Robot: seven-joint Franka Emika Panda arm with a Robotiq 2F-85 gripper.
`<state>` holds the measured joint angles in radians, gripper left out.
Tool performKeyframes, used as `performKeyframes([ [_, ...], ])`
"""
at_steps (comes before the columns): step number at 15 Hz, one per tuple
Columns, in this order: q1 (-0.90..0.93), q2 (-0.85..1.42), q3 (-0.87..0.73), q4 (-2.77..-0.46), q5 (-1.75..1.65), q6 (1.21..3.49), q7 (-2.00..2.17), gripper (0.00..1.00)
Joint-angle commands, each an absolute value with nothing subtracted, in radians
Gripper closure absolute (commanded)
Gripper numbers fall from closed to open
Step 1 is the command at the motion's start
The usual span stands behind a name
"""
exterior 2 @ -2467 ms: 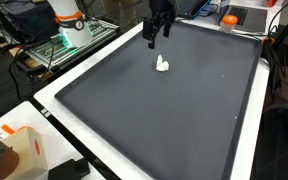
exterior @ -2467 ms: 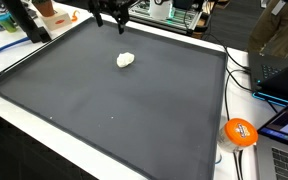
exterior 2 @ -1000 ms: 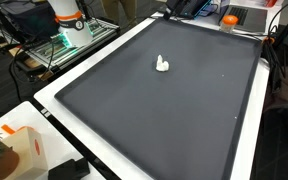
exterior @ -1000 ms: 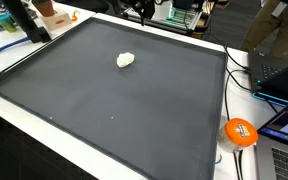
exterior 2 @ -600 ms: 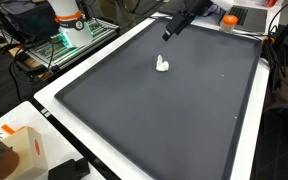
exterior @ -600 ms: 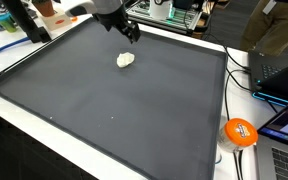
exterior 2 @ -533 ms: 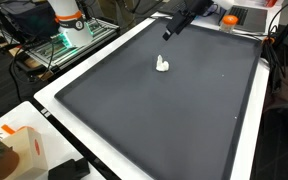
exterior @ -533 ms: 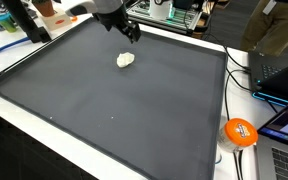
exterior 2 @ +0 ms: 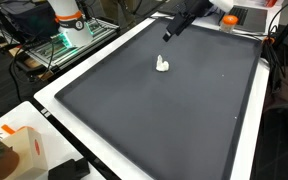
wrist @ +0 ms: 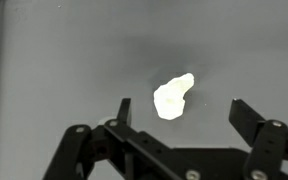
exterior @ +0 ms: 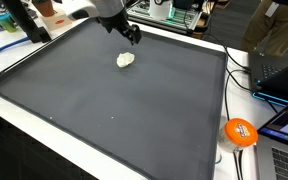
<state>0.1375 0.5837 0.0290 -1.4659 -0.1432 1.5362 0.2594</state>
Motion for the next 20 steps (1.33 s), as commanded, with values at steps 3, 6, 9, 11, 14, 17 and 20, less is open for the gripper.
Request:
performKeyframes([
  [3,0.125,0.681,0.021,-1.454,-0.115,1.53,0.229,0.0],
  [6,0.103,0.709,0.018,-1.438,-0.101,1.518,0.184,0.0],
  [9,0.083,0.732,0.017,-1.402,-0.078,1.488,0.16,0.0],
  [11,0.073,0.744,0.019,-1.368,-0.049,1.454,0.15,0.0],
  [14,0.071,0.766,0.016,-1.31,-0.015,1.409,0.172,0.0],
  [17,0.077,0.788,0.016,-1.26,-0.009,1.415,0.165,0.0],
  [20,0.085,0.817,0.013,-1.209,-0.024,1.428,0.16,0.0],
])
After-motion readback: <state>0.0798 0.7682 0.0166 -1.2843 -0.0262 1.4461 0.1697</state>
